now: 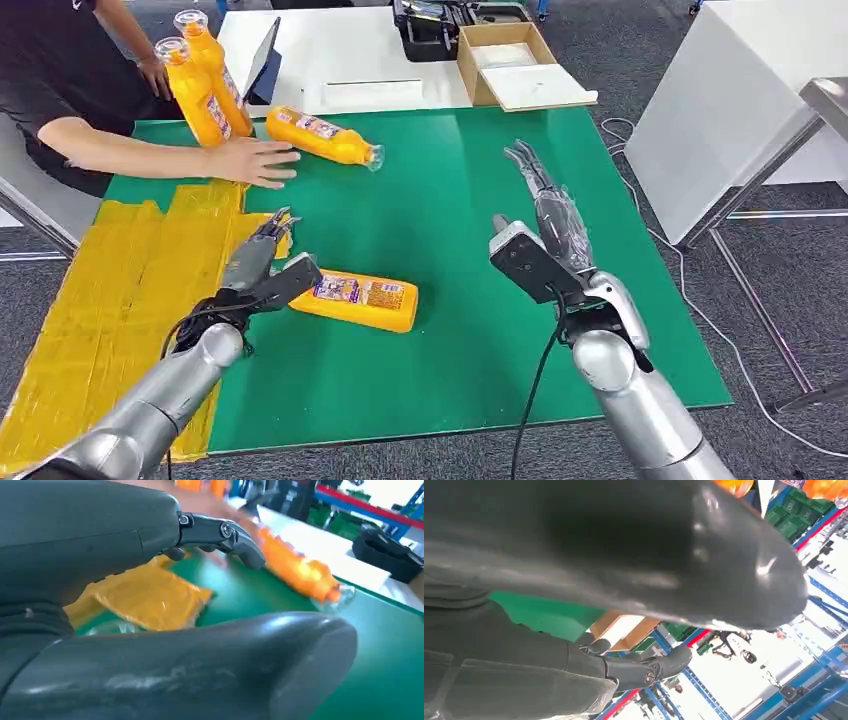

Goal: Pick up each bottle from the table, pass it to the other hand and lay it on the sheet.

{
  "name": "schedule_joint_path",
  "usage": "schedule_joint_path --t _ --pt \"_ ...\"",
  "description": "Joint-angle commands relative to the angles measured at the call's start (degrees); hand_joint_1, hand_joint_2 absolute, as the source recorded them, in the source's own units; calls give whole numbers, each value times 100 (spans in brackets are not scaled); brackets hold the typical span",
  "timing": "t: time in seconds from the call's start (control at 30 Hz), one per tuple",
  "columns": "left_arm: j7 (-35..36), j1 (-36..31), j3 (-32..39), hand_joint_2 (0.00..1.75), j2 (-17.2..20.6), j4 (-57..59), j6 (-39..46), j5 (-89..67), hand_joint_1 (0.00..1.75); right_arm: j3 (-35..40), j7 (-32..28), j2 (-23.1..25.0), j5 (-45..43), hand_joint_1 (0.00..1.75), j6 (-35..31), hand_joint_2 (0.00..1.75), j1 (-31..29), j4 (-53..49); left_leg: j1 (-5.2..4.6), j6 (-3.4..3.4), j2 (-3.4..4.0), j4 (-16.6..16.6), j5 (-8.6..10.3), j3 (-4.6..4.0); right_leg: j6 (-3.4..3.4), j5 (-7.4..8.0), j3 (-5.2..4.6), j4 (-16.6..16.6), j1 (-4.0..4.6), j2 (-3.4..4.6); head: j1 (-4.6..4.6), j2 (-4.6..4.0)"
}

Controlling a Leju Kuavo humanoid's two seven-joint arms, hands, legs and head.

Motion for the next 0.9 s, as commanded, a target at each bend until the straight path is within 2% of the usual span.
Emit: schedule_joint_path --t 0.03,0.3,0.43,0.6,0.73,0.9 --pt "175 -104 -122 0 -146 -117 -146 543 0 44 1 -60 -38 0 -33 0 -258 314 2 -21 3 0 -7 20 -6 -8 22 -3 1 -4 0 0" --pt "145 -323 26 0 -145 142 6 679 0 71 8 -33 -44 0 -19 0 -287 326 2 -19 7 -1 -6 15 -6 -5 16 -2 1 1 0 0" --pt "232 -689 169 0 -126 587 365 459 0 156 18 -6 -40 0 62 0 -378 362 2 -29 14 4 -12 26 -9 -9 27 2 2 5 0 0" --pt "337 -965 379 0 -146 1081 333 425 0 206 22 -19 -40 0 87 0 -421 361 4 -20 12 1 -5 14 -7 -3 15 1 3 6 0 0" --pt "445 -940 1078 0 -297 1475 -17 1034 0 259 1 -30 -78 0 145 0 -463 373 2 -25 16 -2 -10 27 -8 -7 27 -2 2 7 0 0" --pt "458 -786 1481 0 -351 1494 -302 1436 0 248 60 30 -50 0 218 0 -443 293 1 -27 26 -3 -14 35 -8 -9 34 -5 2 15 0 0"
